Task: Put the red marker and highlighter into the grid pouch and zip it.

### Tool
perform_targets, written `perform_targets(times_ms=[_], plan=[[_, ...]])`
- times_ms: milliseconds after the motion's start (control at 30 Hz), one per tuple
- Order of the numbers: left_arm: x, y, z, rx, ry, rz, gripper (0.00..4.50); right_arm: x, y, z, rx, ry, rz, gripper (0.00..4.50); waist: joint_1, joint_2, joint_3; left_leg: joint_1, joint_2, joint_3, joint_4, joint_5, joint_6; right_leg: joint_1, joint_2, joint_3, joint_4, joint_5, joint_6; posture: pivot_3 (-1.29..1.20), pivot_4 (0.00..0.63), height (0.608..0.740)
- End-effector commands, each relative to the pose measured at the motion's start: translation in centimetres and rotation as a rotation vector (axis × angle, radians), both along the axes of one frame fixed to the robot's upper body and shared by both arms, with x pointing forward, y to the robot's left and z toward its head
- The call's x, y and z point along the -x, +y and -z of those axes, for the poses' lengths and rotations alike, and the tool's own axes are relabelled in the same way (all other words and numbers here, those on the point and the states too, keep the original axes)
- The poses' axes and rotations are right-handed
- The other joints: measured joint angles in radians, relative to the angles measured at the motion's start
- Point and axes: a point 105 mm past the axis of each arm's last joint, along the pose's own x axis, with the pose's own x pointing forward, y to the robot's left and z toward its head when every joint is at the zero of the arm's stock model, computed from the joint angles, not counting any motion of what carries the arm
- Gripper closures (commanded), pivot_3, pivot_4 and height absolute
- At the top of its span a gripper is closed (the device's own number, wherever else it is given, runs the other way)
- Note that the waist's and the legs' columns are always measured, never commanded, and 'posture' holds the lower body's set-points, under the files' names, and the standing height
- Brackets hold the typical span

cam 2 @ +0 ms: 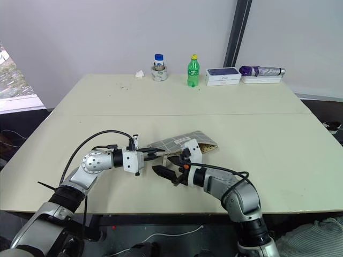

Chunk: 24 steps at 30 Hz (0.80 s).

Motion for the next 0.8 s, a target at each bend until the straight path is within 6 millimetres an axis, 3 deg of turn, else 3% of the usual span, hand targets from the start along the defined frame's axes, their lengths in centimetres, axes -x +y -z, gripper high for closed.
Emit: perform_targets(times_ms=[33, 267, 467, 700, 800], plan=[[0.0, -0.3, -1.6, 0.033, -0.052, 0.009, 4.50, -0.2, 0.6, -1.2, -0.035, -0.039, -0.028, 0.76, 0.002, 0.000, 0.000, 0.000, 0.000, 0.000, 0.000, 0.000, 0.000, 0.000, 0.000, 0.000, 0.000, 0.000, 0.000, 0.00, 0.150, 0.740], [-0.2, -0.1, -1.7, 0.039, -0.059, -0.017, 4.50, -0.2, 0.2, 0.0, 0.034, -0.038, -0.043, 4.36, -0.001, 0.000, 0.000, 0.000, 0.000, 0.000, 0.000, 0.000, 0.000, 0.000, 0.000, 0.000, 0.000, 0.000, 0.000, 0.00, 0.150, 0.740], [0.0, 1.4, -1.1, 0.048, 0.030, -0.052, 4.50, -1.4, -5.9, 0.4, 0.227, -0.098, 0.016, 4.44, 0.000, 0.000, 0.000, 0.000, 0.000, 0.000, 0.000, 0.000, 0.000, 0.000, 0.000, 0.000, 0.000, 0.000, 0.000, 0.00, 0.150, 0.740], [0.3, 4.9, -0.4, 0.056, 0.108, -0.135, 4.50, -3.8, -13.7, -0.3, 0.458, -0.209, 0.175, 4.44, -0.013, 0.000, 0.000, 0.000, 0.000, 0.000, -0.001, 0.000, 0.000, 0.000, 0.000, 0.000, 0.000, 0.000, 0.000, 0.00, 0.150, 0.740], [0.1, 5.9, -0.3, 0.073, 0.132, -0.176, 4.50, -4.3, -14.7, 0.0, 0.526, -0.250, 0.197, 4.44, -0.015, 0.000, 0.000, 0.000, 0.000, 0.000, -0.001, 0.000, 0.000, 0.000, 0.000, 0.000, -0.001, 0.000, 0.000, 0.00, 0.150, 0.740]])
